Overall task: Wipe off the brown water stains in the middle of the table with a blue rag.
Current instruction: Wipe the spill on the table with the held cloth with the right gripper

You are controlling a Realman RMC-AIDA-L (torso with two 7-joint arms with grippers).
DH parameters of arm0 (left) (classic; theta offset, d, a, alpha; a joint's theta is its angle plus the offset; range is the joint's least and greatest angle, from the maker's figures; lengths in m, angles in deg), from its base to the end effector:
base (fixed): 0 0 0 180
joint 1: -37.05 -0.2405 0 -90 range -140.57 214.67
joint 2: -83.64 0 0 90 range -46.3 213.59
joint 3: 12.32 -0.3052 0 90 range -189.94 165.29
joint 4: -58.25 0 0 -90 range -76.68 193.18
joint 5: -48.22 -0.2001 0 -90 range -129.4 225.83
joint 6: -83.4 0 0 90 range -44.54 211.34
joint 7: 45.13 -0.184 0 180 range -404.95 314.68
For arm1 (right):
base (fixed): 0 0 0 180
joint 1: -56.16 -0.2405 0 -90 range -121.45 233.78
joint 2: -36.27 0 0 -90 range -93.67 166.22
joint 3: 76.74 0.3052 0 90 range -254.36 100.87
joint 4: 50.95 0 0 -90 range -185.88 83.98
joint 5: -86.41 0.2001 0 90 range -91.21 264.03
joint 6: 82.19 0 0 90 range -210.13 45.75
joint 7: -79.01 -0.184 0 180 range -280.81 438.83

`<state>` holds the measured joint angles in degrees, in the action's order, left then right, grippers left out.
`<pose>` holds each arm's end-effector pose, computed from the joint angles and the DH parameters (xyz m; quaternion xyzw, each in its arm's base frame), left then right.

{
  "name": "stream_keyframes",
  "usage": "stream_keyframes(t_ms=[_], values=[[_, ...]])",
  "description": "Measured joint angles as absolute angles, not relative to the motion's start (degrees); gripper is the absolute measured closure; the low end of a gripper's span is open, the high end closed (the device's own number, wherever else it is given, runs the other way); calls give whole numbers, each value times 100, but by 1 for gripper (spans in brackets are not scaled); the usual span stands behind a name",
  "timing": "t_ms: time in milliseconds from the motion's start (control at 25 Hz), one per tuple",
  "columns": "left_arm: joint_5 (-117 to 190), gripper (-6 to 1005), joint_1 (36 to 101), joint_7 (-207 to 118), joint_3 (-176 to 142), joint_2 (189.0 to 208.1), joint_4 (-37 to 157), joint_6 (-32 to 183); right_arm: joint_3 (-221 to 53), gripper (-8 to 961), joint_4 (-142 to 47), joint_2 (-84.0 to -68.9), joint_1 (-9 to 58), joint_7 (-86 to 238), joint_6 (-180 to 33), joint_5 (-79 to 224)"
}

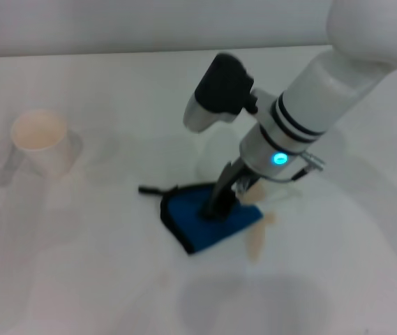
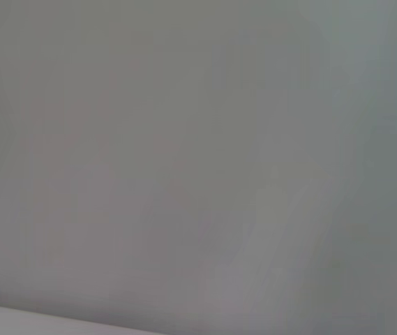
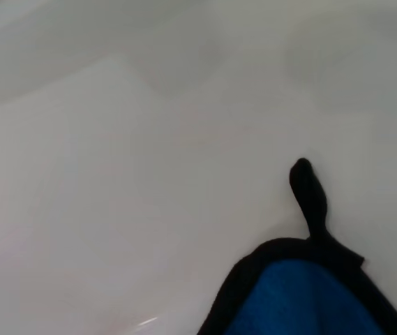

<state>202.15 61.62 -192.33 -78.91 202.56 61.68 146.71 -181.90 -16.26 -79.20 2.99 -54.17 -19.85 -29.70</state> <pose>-0.3855 0.3736 -0.0402 -0.6995 -0.3482 -0.3208 0.5353 0.2216 0.3987 -0.1612 -0.9511 0.2552 -0.1654 0.0548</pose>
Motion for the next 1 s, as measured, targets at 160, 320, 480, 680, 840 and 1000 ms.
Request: stream_keyframes(t_ms=[160, 320, 480, 680, 840, 1000], values=[[20211, 111, 6165, -19235, -7895, 20256, 6168, 14667, -17782, 885, -1708, -7917, 293, -5431, -2460, -3305], [20211, 111, 6166, -19235, -7894, 20255, 6167, 14667, -17191, 885, -1869, -7905, 325, -5441, -2830, -3734], [20211, 112, 6167, -19235, -7894, 20256, 6167, 14667, -16688, 884, -1959, -7889, 360, -5456, -2999, -4172], [20211, 112, 6182, -19235, -7894, 20256, 6167, 14667, -16424, 884, -1937, -7832, 375, -5452, -2651, -4454], [20211, 112, 6183, -19235, -7894, 20256, 6177, 14668, -16463, 884, -1867, -7834, 370, -5403, -1916, -4463], [20211, 112, 6184, -19235, -7881, 20256, 6218, 14668, -16664, 884, -1708, -7879, 394, -5356, -1129, -4509]])
